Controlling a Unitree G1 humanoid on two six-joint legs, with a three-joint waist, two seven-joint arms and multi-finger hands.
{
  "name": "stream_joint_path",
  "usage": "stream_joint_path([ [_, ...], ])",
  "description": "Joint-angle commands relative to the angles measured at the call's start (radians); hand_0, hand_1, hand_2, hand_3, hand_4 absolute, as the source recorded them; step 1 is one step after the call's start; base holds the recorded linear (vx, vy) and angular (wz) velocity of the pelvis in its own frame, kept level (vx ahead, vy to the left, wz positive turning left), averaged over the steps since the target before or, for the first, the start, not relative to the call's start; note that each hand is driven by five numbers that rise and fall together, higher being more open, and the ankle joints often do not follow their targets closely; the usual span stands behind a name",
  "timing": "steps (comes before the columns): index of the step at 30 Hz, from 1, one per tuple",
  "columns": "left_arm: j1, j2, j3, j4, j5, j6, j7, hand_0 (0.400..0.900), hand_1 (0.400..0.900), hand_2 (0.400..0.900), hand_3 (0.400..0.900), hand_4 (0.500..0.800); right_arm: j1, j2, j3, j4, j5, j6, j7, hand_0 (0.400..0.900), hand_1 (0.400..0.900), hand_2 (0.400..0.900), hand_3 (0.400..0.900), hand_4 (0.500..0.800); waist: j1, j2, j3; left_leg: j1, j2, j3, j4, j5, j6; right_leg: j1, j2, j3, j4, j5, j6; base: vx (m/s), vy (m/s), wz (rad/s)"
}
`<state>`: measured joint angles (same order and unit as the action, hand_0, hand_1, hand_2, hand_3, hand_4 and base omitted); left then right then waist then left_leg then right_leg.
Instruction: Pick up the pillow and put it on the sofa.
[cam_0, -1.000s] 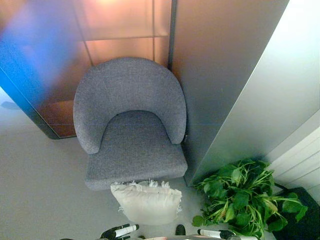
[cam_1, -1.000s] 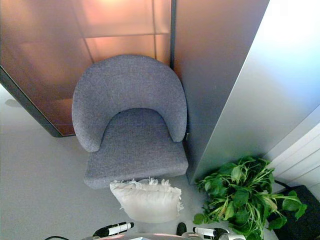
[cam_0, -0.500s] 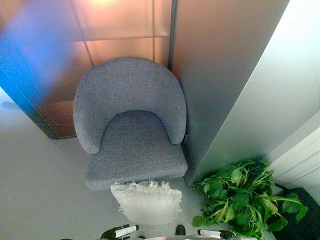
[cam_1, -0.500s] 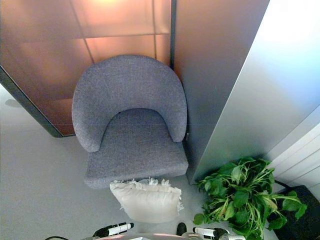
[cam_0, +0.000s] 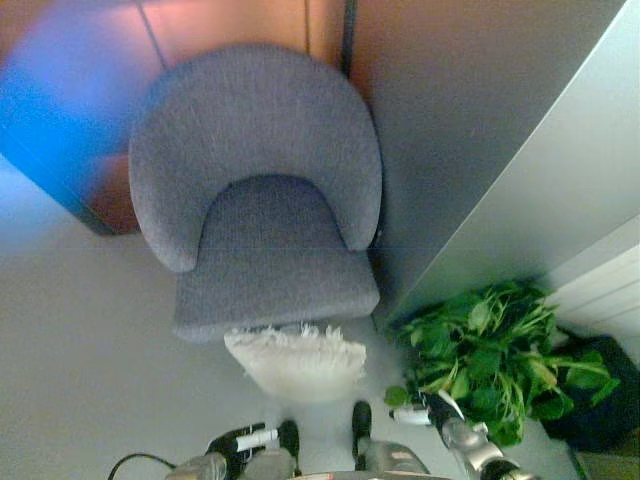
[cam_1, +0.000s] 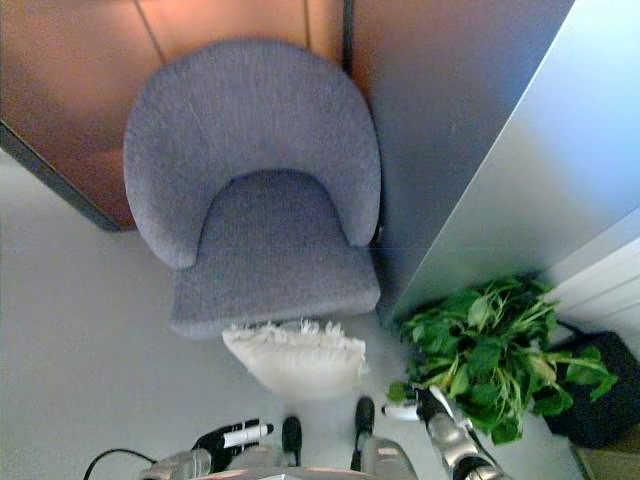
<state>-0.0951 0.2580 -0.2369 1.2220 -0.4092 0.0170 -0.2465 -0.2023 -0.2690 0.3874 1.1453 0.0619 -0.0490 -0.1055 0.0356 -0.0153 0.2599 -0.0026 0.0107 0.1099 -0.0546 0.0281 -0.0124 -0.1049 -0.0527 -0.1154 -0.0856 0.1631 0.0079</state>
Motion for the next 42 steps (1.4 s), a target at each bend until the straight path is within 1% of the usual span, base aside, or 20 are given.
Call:
stream_joint_path([
  [1, -0.063, 0.002, -0.047, -0.006, -0.051, -0.034, 0.000, 0.900, 0.900, 0.900, 0.900, 0.800, -0.109, -0.050, 0.032, -0.092, -0.048, -0.031, -0.078, 0.900, 0.900, 0.900, 0.900, 0.800, 0.027, 0.013, 0.072, -0.073, -0.033, -0.079, -0.033, 0.018, 0.024, 0.009, 0.012, -0.024, 0.102, -0.143, 0.056, -0.02, -0.021, 0.21],
  [6, -0.067, 0.021, -0.074, -0.049, -0.066, -0.049, 0.002, 0.900, 0.900, 0.900, 0.900, 0.800, -0.174, -0.075, 0.061, -0.190, -0.044, -0.007, -0.116, 0.900, 0.900, 0.900, 0.900, 0.800, 0.041, 0.018, 0.134, -0.131, -0.034, -0.090, -0.033, 0.033, 0.021, -0.049, 0.016, -0.035, 0.115, -0.137, 0.050, 0.00, -0.027, 0.21],
  [8, -0.069, 0.028, -0.084, -0.057, -0.078, -0.063, -0.001, 0.900, 0.900, 0.900, 0.900, 0.800, -0.199, -0.088, 0.066, -0.210, -0.038, -0.006, -0.114, 0.900, 0.900, 0.900, 0.900, 0.800, 0.043, 0.019, 0.153, -0.152, -0.035, -0.093, -0.033, 0.038, 0.020, -0.071, 0.017, -0.036, 0.121, -0.136, 0.048, 0.00, -0.019, 0.16],
  [9, -0.070, 0.035, -0.089, -0.066, -0.085, -0.070, -0.003, 0.900, 0.900, 0.900, 0.900, 0.800, -0.221, -0.099, 0.069, -0.229, -0.027, 0.010, -0.112, 0.900, 0.900, 0.900, 0.900, 0.800, 0.045, 0.020, 0.169, -0.172, -0.034, -0.094, -0.031, 0.044, 0.019, -0.090, 0.018, -0.038, 0.125, -0.133, 0.046, -0.02, -0.014, 0.17],
  [12, -0.072, 0.046, -0.103, -0.088, -0.105, -0.088, -0.011, 0.900, 0.900, 0.900, 0.900, 0.800, -0.262, -0.118, 0.072, -0.258, -0.008, 0.018, -0.115, 0.900, 0.900, 0.900, 0.900, 0.800, 0.048, 0.028, 0.206, -0.217, -0.032, -0.095, -0.025, 0.057, 0.015, -0.140, 0.017, -0.037, 0.142, -0.127, 0.041, -0.02, 0.010, 0.14],
  [14, -0.076, 0.052, -0.114, -0.096, -0.120, -0.110, -0.019, 0.900, 0.900, 0.900, 0.900, 0.800, -0.290, -0.130, 0.072, -0.273, 0.005, 0.022, -0.115, 0.900, 0.900, 0.900, 0.900, 0.800, 0.047, 0.032, 0.229, -0.248, -0.032, -0.097, -0.020, 0.064, 0.013, -0.175, 0.017, -0.036, 0.156, -0.123, 0.039, -0.04, 0.022, 0.12],
  [16, -0.086, 0.055, -0.128, -0.112, -0.136, -0.129, -0.020, 0.900, 0.900, 0.900, 0.900, 0.800, -0.327, -0.143, 0.077, -0.298, 0.016, 0.039, -0.120, 0.900, 0.900, 0.900, 0.900, 0.800, 0.046, 0.035, 0.255, -0.292, -0.034, -0.096, -0.013, 0.079, 0.010, -0.223, 0.014, -0.036, 0.171, -0.114, 0.037, -0.04, 0.021, 0.11],
  [21, -0.093, 0.049, -0.174, -0.176, -0.184, -0.171, -0.018, 0.900, 0.900, 0.900, 0.900, 0.800, -0.391, -0.191, 0.080, -0.315, 0.031, 0.036, -0.120, 0.900, 0.900, 0.900, 0.900, 0.800, 0.045, 0.052, 0.260, -0.438, -0.046, -0.097, 0.002, 0.114, 0.007, -0.383, 0.001, -0.032, 0.202, -0.078, 0.045, -0.03, 0.039, 0.11],
  [24, -0.091, 0.045, -0.193, -0.212, -0.198, -0.184, -0.010, 0.900, 0.900, 0.900, 0.900, 0.800, -0.417, -0.210, 0.083, -0.320, 0.044, 0.033, -0.123, 0.900, 0.900, 0.900, 0.900, 0.800, 0.046, 0.064, 0.260, -0.499, -0.047, -0.097, 0.006, 0.125, 0.004, -0.445, -0.003, -0.030, 0.210, -0.068, 0.048, -0.02, 0.040, 0.10],
  [27, -0.094, 0.039, -0.211, -0.243, -0.215, -0.207, 0.005, 0.900, 0.900, 0.900, 0.900, 0.800, -0.460, -0.232, 0.087, -0.319, 0.048, 0.021, -0.117, 0.900, 0.900, 0.900, 0.900, 0.800, 0.047, 0.081, 0.260, -0.583, -0.051, -0.100, 0.019, 0.137, 0.000, -0.528, -0.008, -0.028, 0.224, -0.054, 0.052, -0.03, 0.049, 0.08],
  [31, -0.098, 0.034, -0.225, -0.271, -0.227, -0.213, 0.032, 0.900, 0.900, 0.900, 0.900, 0.800, -0.494, -0.254, 0.101, -0.337, 0.053, 0.029, -0.098, 0.900, 0.900, 0.900, 0.900, 0.800, 0.045, 0.098, 0.260, -0.651, -0.049, -0.095, 0.026, 0.151, -0.005, -0.594, -0.010, -0.020, 0.234, -0.046, 0.055, -0.03, 0.068, 0.03],
  [37, -0.098, 0.023, -0.231, -0.290, -0.235, -0.227, 0.059, 0.900, 0.900, 0.900, 0.900, 0.800, -0.513, -0.261, 0.114, -0.354, 0.037, 0.037, -0.077, 0.900, 0.900, 0.900, 0.900, 0.800, 0.042, 0.114, 0.260, -0.689, -0.056, -0.097, 0.035, 0.152, -0.008, -0.634, -0.011, -0.020, 0.249, -0.051, 0.055, -0.03, 0.057, 0.02],
  [38, -0.099, 0.021, -0.230, -0.290, -0.234, -0.228, 0.064, 0.900, 0.900, 0.900, 0.900, 0.800, -0.514, -0.261, 0.116, -0.355, 0.031, 0.035, -0.083, 0.400, 0.400, 0.400, 0.400, 0.500, 0.042, 0.114, 0.260, -0.694, -0.056, -0.095, 0.035, 0.154, -0.009, -0.637, -0.012, -0.021, 0.248, -0.049, 0.056, -0.04, 0.043, 0.00],
  [42, -0.097, 0.016, -0.233, -0.302, -0.230, -0.228, 0.073, 0.900, 0.900, 0.900, 0.900, 0.800, -0.518, -0.268, 0.124, -0.364, 0.022, 0.048, -0.091, 0.400, 0.400, 0.400, 0.400, 0.500, 0.042, 0.119, 0.260, -0.702, -0.054, -0.092, 0.030, 0.159, -0.012, -0.646, -0.013, -0.019, 0.244, -0.044, 0.057, -0.02, 0.028, 0.01],
])
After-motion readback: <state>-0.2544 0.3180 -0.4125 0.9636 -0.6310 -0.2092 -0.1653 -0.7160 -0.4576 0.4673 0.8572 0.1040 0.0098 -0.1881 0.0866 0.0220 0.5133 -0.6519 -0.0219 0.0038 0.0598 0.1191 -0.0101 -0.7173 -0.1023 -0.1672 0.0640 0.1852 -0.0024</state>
